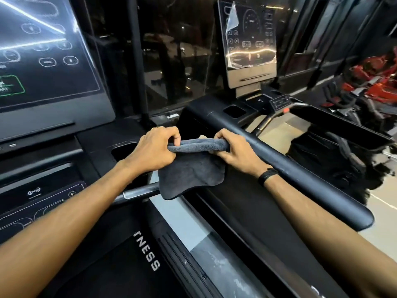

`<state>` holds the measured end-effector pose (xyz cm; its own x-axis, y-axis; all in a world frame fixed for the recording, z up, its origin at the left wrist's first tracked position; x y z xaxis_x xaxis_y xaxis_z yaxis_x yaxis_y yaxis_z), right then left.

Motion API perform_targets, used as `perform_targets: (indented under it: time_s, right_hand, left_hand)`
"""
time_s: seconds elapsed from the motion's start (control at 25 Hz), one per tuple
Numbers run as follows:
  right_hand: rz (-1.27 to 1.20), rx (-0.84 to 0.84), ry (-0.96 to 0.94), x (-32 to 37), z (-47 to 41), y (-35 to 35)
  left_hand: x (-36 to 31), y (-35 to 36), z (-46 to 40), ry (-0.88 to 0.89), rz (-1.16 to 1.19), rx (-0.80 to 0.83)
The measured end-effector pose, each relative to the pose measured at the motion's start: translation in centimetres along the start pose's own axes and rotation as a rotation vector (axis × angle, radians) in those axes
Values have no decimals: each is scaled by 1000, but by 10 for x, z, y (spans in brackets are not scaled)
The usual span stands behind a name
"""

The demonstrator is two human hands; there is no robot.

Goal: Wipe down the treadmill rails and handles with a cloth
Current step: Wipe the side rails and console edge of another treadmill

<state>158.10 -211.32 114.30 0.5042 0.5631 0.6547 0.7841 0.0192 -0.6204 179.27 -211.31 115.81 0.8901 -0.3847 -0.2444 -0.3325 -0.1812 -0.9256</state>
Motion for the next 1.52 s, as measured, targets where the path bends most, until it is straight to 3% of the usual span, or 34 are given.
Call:
perform_targets:
  time_s: [0.24,0.44,0.88,1.08,1.4,1.52]
  right_hand:
    - [157,-72,39,45,52,-8]
    - [294,-52,101,73,108,2]
    - [339,-161,227,106,206,-66]
    - [359,-208,254,120,278,-108]
    - [328,-324,398,134,468,-198]
    - [321,-285,488,124,533,-216]
  left_hand:
    - [-14,-14,45,86,58,-129]
    - [-22,4,87,119,142,-116]
    - [-115,-2,111,258,346,-130]
    - [-187,9,127,296,419,-31]
    - [-367,44,196,452,430,106]
    - [-429,63,217,511,397,188]
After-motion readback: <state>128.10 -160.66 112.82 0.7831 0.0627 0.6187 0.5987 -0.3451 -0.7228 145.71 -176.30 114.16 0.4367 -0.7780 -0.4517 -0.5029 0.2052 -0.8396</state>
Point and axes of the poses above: each hand's wrist, its own z-axis away from the middle knuckle, its own y-axis out of the palm, x = y × z, the point moved 7 cm from there along -z, towards the middle knuckle, and after that the axes turned 15 degrees about -z, right-handed, at the moved point
